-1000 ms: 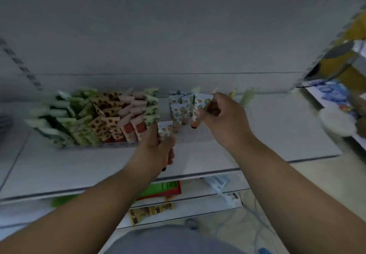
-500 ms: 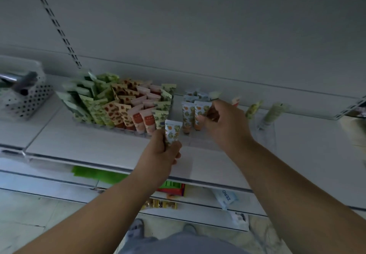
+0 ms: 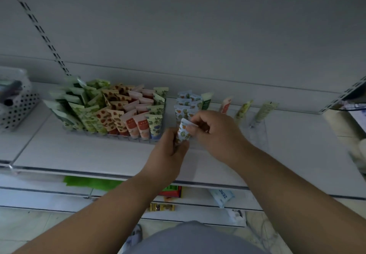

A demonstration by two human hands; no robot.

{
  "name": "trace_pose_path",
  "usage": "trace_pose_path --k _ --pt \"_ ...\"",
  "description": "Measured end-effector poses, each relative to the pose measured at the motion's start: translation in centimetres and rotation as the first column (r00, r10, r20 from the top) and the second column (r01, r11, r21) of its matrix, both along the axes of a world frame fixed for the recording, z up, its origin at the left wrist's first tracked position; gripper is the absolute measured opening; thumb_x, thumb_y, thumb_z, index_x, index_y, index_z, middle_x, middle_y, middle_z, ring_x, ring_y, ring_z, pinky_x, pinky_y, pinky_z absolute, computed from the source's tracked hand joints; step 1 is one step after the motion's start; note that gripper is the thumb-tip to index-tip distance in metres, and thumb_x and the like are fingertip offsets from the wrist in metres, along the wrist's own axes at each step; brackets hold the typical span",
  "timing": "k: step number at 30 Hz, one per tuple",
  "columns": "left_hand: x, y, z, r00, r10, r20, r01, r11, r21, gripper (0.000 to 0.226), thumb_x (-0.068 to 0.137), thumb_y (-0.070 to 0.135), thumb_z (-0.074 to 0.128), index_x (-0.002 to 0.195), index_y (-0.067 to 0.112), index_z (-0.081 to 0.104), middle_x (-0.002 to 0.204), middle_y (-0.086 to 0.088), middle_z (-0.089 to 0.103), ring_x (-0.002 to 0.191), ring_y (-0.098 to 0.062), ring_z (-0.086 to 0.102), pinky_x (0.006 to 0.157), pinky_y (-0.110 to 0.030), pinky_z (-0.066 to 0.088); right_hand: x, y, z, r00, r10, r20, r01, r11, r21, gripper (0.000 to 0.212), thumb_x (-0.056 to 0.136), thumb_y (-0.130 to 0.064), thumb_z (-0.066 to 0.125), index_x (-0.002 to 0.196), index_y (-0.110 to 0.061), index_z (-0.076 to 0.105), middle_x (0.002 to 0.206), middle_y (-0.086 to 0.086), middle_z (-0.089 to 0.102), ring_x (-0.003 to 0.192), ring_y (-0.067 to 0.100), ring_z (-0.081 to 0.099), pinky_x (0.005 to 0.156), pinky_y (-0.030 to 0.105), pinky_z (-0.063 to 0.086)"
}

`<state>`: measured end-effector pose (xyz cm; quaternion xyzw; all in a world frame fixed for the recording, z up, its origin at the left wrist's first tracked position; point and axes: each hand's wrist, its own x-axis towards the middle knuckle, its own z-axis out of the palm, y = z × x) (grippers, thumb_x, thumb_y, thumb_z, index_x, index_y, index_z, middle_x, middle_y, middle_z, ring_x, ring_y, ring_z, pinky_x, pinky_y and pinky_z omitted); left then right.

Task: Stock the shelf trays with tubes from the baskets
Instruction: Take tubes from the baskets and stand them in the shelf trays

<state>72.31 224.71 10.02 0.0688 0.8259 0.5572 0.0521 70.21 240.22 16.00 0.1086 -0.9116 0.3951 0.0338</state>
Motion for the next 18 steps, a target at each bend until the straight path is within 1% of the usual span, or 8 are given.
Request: trace_pose_path --k 2,4,6,7,10,14,16,18 --pt "0.2 0.1 -0.3 0.998 -0.004 -0.058 0.0 0.998 -0.055 0.016 0.095 0.029 0.055 0.11 0.03 0.048 0.079 0.012 0.052 0.065 0.003 0.048 0.054 -0.011 0.035 -0.4 0.1 0.4 1.0 0.006 0.021 -0.006 1.0 0.029 0.008 0.087 -0.028 0.069 0.085 -0.02 0.067 0.065 -0.011 0.058 0.057 0.0 0.05 0.055 0.018 0.036" --pt "0.6 -0.3 -1.3 0.982 0.015 -0.187 -0.05 0.982 -0.183 0.03 0.092 0.026 0.06 0.119 0.024 0.047 0.093 0.013 0.049 0.081 0.002 0.048 0.067 -0.009 0.037 -0.7 0.4 1.0 0.998 -0.023 -0.055 0.026 0.999 0.039 0.009 0.087 -0.027 0.069 0.083 -0.02 0.066 0.064 -0.01 0.058 0.057 0.001 0.05 0.053 0.019 0.038" --pt "1.0 -0.8 -2.3 0.957 0.045 -0.288 -0.132 0.947 -0.293 0.038 0.088 0.023 0.065 0.122 0.017 0.048 0.102 0.009 0.047 0.09 -0.007 0.049 0.078 -0.019 0.041 -1.1 0.9 1.5 0.985 -0.046 -0.164 0.056 0.997 0.054 0.01 0.087 -0.026 0.07 0.082 -0.018 0.067 0.066 -0.007 0.06 0.059 0.005 0.051 0.055 0.025 0.041" --pt "1.1 -1.0 -2.6 0.949 0.06 -0.309 -0.164 0.932 -0.323 0.04 0.087 0.021 0.067 0.122 0.013 0.05 0.103 0.006 0.047 0.091 -0.012 0.05 0.079 -0.026 0.044 -1.3 0.9 1.8 0.978 -0.045 -0.204 0.061 0.995 0.074 0.01 0.087 -0.026 0.07 0.082 -0.017 0.067 0.069 -0.005 0.06 0.061 0.007 0.052 0.057 0.026 0.042" --pt "1.1 -1.0 -3.1 0.942 0.029 -0.334 -0.172 0.896 -0.409 0.039 0.084 0.021 0.066 0.119 0.009 0.053 0.103 -0.003 0.054 0.093 -0.024 0.054 0.08 -0.037 0.048 -1.9 0.6 1.6 0.964 0.014 -0.265 0.028 0.987 0.155 0.011 0.086 -0.024 0.07 0.081 -0.015 0.066 0.073 -0.003 0.06 0.066 0.009 0.052 0.061 0.028 0.042" --pt "0.8 -0.7 -3.3 0.953 0.01 -0.304 -0.166 0.854 -0.492 0.04 0.082 0.029 0.059 0.118 0.01 0.053 0.105 -0.007 0.056 0.099 -0.029 0.054 0.085 -0.039 0.047 -2.6 -0.2 0.2 0.97 0.133 -0.206 -0.073 0.958 0.278 0.014 0.088 -0.023 0.066 0.079 -0.013 0.062 0.075 -0.005 0.054 0.072 0.011 0.049 0.065 0.031 0.043" --pt "0.7 -0.6 -3.4 0.957 0.013 -0.289 -0.167 0.841 -0.515 0.041 0.082 0.03 0.058 0.118 0.011 0.053 0.107 -0.007 0.055 0.101 -0.03 0.053 0.087 -0.039 0.048 -2.6 -0.7 -0.3 0.974 0.153 -0.17 -0.09 0.939 0.332 0.014 0.091 -0.026 0.062 0.081 -0.016 0.059 0.079 -0.007 0.049 0.074 0.015 0.05 0.066 0.034 0.045" --pt "0.6 -0.5 -3.5 0.958 0.014 -0.285 -0.17 0.83 -0.531 0.041 0.083 0.03 0.06 0.119 0.012 0.053 0.108 -0.007 0.056 0.102 -0.03 0.053 0.087 -0.04 0.047 -2.5 -0.9 -0.3 0.97 0.155 -0.188 -0.075 0.924 0.375 0.013 0.091 -0.027 0.061 0.087 -0.015 0.06 0.086 -0.003 0.052 0.078 0.019 0.054 0.068 0.037 0.047"
